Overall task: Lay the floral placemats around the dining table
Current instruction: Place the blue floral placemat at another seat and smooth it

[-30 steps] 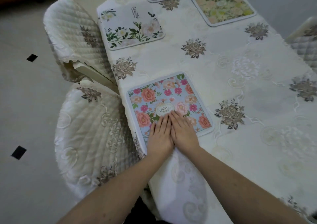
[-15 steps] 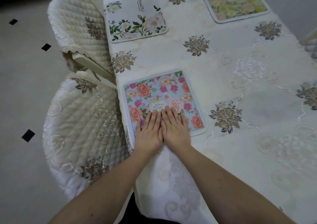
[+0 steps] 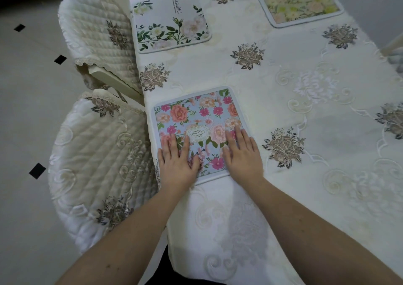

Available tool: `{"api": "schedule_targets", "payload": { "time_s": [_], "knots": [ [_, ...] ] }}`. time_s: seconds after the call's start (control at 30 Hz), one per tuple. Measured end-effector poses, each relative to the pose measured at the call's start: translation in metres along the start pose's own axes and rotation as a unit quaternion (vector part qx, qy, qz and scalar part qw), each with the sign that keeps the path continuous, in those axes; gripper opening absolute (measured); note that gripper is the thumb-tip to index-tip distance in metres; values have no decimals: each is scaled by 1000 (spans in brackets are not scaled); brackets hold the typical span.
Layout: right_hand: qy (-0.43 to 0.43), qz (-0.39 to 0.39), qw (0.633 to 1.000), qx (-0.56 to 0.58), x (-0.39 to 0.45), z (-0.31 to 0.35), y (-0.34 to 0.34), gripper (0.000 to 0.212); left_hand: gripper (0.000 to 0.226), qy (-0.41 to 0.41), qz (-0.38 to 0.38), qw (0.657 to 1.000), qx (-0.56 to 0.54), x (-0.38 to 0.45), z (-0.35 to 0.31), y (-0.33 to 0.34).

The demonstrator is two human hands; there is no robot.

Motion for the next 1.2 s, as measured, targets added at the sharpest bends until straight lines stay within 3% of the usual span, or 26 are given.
{"api": "schedule_targets", "payload": {
  "time_s": [0.23, 0.5, 0.7, 0.83, 0.93, 1.07, 1.2],
  "knots": [
    [-13, -12, 1000, -8, 6, -18, -3, 60, 70, 44, 10, 999, -13, 1, 27, -9],
    [36, -60, 998, 9, 11, -8, -7, 60, 63, -1, -49, 998, -26, 21, 76, -28],
    [-46, -45, 997, 31, 36, 64, -7, 60, 62, 65, -84, 993, -50, 68, 38, -36],
    [-100, -15, 995, 21, 65, 110, -1, 69, 61, 105, -58, 992, -32, 88, 36, -23],
    [-132, 2, 991, -25, 78, 118, 13, 67, 59, 97, -26, 995, -9, 90, 41, -15],
    [-116, -3, 993, -35, 79, 116, 20, 62, 59, 92, -26, 995, 4, 91, 40, -14],
    [-156, 20, 986, -51, 91, 116, 19, 62, 59, 94, -36, 995, 11, 92, 41, -10]
  ]
}}
Point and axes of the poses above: each hand's wrist, its own x-axis towards the middle knuckle, its own y-axis out of the palm, z = x × y, the point moved 1 cm from there along x, towards the middle knuckle, and after that the axes turned 10 degrees about y, right-handed, at the moved point
